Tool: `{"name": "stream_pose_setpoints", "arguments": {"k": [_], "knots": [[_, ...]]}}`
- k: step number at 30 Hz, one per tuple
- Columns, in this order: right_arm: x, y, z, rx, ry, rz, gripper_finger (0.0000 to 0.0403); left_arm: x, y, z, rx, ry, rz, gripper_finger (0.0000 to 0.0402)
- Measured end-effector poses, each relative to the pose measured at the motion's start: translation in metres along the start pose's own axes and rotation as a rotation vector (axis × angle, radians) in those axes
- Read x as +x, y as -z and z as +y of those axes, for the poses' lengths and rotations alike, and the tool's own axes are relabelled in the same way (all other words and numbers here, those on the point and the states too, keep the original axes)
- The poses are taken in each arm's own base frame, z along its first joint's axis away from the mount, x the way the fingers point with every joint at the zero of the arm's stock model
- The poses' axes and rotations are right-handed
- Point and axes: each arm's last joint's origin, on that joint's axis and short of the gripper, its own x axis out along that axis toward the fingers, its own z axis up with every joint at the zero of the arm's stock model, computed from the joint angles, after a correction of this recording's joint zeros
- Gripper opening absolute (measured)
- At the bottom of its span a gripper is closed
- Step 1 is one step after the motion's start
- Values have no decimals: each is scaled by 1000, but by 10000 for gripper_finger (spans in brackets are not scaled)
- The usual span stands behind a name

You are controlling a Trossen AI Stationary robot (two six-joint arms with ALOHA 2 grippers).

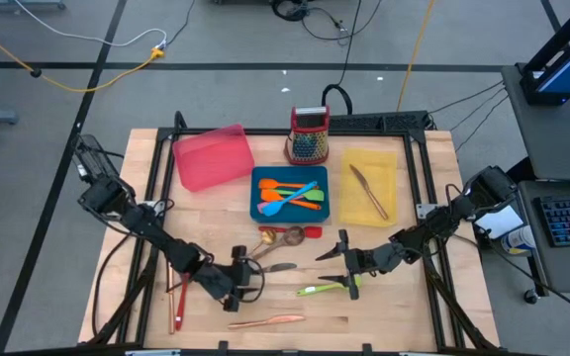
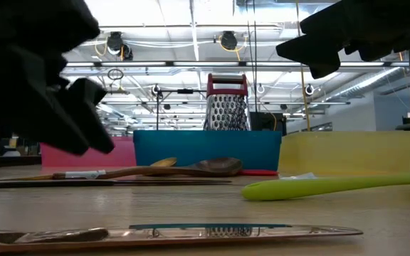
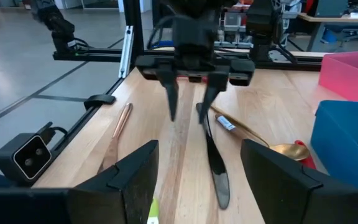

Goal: Pick & Place Kitchen Items
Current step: Put the black table knife into the yellow bin

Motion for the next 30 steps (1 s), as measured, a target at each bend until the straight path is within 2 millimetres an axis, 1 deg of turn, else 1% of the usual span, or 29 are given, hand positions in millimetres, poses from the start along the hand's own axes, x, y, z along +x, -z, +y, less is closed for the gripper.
{"name": "stream_pose_setpoints", "arguments": {"k": [6, 11, 19, 24, 30], "knots": [[0, 1, -1, -3, 3, 7, 222, -1, 10, 6, -67, -96, 79, 202], [0, 2, -1, -8, 4, 19, 222, 0, 15, 7, -99, -122, 118, 196], [0, 3, -1, -11, 6, 27, 222, 18, 33, 5, -152, -148, 154, 129], [0, 3, -1, -11, 6, 26, 222, 20, 35, 6, -174, -175, 148, 89], [0, 3, -1, -11, 6, 26, 222, 20, 35, 7, -164, -187, 152, 25]]}}
